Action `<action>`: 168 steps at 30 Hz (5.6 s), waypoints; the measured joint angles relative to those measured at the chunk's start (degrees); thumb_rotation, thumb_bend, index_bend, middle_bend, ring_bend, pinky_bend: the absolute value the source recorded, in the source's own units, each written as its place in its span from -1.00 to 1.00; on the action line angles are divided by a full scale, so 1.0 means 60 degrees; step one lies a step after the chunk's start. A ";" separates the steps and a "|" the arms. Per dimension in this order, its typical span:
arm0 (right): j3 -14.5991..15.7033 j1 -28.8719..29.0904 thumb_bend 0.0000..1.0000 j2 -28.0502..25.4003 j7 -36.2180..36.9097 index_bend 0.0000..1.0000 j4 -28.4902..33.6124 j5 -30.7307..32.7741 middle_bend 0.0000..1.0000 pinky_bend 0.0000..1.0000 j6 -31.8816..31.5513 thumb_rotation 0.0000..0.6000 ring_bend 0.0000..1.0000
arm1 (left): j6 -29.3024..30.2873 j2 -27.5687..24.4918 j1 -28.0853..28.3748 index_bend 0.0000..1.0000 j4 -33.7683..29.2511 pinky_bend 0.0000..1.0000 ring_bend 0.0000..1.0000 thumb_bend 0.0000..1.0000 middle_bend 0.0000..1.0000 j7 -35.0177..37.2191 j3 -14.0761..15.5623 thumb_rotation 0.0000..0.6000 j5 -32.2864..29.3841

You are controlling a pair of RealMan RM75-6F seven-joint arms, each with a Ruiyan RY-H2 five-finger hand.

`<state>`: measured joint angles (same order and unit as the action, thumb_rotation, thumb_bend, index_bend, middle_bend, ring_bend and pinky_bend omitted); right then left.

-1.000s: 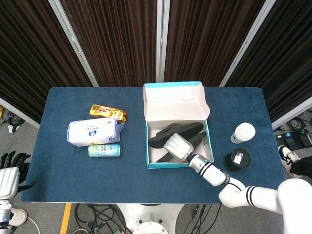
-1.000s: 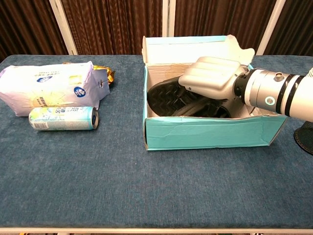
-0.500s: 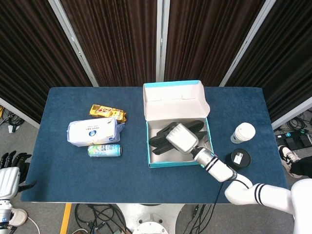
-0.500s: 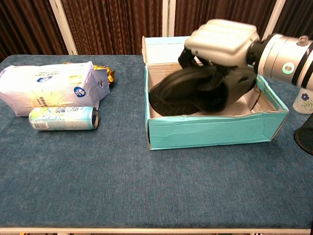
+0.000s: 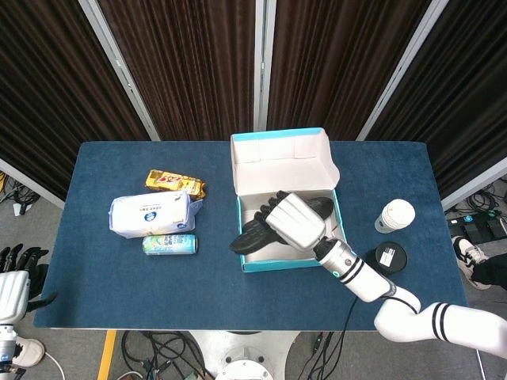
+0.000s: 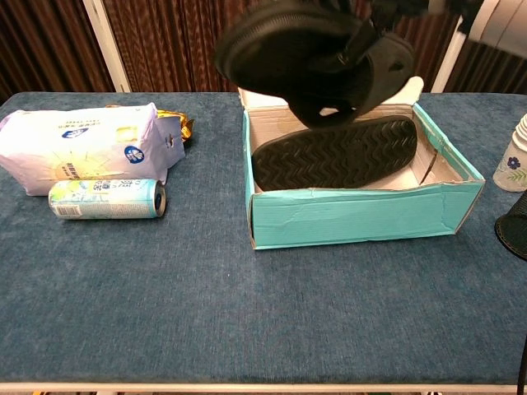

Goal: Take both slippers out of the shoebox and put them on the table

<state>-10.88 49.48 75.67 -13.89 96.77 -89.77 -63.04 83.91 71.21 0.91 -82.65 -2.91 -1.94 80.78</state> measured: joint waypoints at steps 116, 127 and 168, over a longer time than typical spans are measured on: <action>0.0590 0.1523 -0.98 0.3048 -0.2071 -0.40 -0.3766 0.6122 -0.42 -0.37 0.2424 1.00 -0.60 | -0.0281 0.0026 -0.0083 -0.55 0.0142 -0.92 -0.90 -1.00 -0.69 0.0573 0.0188 1.00 0.0060; 0.0776 0.1014 -0.97 0.3013 -0.2590 -0.40 -0.3131 0.5302 -0.42 -0.51 0.1337 1.00 -0.59 | -0.0360 0.0135 -0.0016 -0.56 0.0354 -0.92 -0.90 -1.00 -0.69 0.0774 0.0186 1.00 0.0130; 0.0613 0.0855 -0.96 0.3874 -0.2990 -0.30 -0.3867 0.4844 -0.24 -0.44 0.2182 1.00 -0.35 | -0.0664 0.0382 0.0027 -0.55 0.0840 -0.92 -0.90 -1.00 -0.69 0.1186 0.0217 1.00 -0.0010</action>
<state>-7.20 54.61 98.92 -31.83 73.57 -60.70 -49.95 79.92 73.50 1.07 -77.61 4.21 -0.64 80.72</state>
